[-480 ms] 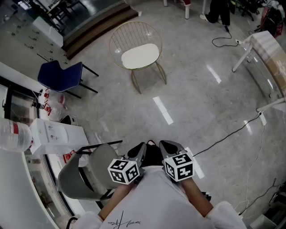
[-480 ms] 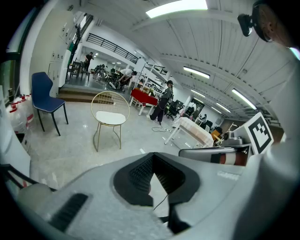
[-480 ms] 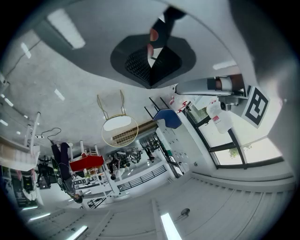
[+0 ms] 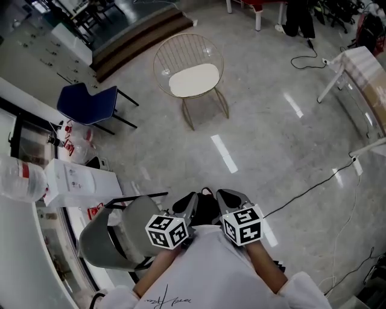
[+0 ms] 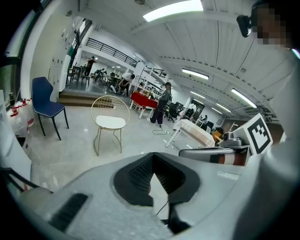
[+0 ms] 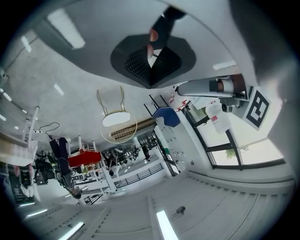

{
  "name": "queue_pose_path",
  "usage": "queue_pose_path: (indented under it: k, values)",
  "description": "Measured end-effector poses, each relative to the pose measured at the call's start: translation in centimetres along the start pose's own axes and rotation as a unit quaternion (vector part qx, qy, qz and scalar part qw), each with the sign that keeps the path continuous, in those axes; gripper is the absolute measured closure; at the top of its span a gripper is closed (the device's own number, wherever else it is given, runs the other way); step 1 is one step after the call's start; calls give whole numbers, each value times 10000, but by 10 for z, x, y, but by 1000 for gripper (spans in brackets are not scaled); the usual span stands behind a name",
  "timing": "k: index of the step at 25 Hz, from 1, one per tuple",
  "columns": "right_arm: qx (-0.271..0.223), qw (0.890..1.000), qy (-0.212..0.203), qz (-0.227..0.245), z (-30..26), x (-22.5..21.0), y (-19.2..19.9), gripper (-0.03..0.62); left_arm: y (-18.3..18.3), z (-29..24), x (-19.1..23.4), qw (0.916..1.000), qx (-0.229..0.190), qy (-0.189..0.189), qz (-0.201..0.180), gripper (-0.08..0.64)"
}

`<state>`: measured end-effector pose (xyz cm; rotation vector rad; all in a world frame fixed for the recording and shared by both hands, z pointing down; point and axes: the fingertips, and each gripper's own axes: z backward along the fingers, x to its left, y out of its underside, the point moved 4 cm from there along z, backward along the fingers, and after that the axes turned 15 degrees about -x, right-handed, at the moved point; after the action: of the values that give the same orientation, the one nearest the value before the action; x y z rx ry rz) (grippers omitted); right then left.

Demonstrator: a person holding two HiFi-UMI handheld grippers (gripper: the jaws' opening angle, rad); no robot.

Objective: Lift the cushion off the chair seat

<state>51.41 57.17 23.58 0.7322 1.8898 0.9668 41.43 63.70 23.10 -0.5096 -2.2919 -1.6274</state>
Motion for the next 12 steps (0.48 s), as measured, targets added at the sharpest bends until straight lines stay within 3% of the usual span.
queue_pose_path:
  k: [12]
  values:
    - [-36, 9999, 72, -112, -7, -18, -8, 584, -7, -17, 6, 9999, -82, -57, 77, 561]
